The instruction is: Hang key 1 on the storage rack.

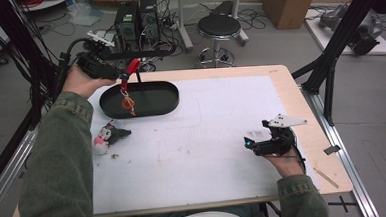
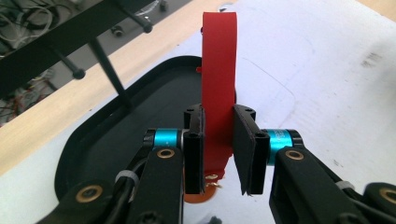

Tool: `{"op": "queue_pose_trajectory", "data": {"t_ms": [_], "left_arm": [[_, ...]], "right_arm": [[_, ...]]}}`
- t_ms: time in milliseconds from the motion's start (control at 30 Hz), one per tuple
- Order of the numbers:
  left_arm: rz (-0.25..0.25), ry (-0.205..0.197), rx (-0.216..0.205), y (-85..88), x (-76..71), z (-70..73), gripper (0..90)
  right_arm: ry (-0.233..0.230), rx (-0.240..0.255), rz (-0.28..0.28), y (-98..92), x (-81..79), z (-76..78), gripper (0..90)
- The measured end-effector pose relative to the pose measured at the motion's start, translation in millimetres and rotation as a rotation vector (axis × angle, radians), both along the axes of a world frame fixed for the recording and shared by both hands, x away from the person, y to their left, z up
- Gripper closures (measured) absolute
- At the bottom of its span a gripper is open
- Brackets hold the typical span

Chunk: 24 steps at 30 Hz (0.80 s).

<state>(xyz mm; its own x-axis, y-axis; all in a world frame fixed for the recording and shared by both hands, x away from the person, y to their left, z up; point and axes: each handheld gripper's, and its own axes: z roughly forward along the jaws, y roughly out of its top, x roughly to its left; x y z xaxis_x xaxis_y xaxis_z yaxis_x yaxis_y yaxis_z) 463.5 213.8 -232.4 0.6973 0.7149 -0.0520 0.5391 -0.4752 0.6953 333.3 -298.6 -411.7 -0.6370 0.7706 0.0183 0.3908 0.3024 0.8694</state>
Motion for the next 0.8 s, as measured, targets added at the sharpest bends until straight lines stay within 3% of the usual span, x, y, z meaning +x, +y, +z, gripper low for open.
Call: {"op": "queue_pose_trajectory", "data": {"t_ms": [67, 233, 333, 433, 700, 800], "left_arm": [[-0.026, 0.005, 0.020, -3.2, 6.9, 5.7, 74.5], [-0.032, -0.006, 0.004, -5.2, 16.2, 14.1, 74.5], [-0.035, -0.035, 0.017, -9.9, 21.4, 19.8, 74.5], [-0.038, -0.053, -0.012, -11.9, 25.8, 23.9, 74.6], [-0.021, -0.033, 0.026, -22.1, 45.6, 23.8, 74.5], [-0.049, -0.037, 0.061, -30.7, 50.4, 28.1, 74.5]], "right_arm": [[0.002, 0.000, 0.001, 0.5, -0.1, 0.0, 1.0], [0.004, -0.005, 0.003, 1.0, 0.9, -0.5, 1.0], [0.002, -0.007, 0.001, 0.5, 1.1, -0.6, 1.0], [0.009, -0.018, -0.006, 0.6, 1.0, -1.6, 1.0], [0.013, -0.025, -0.011, -0.7, -3.4, -1.6, 1.0], [0.028, -0.029, -0.005, -0.4, -3.1, -3.2, 1.0]]}}
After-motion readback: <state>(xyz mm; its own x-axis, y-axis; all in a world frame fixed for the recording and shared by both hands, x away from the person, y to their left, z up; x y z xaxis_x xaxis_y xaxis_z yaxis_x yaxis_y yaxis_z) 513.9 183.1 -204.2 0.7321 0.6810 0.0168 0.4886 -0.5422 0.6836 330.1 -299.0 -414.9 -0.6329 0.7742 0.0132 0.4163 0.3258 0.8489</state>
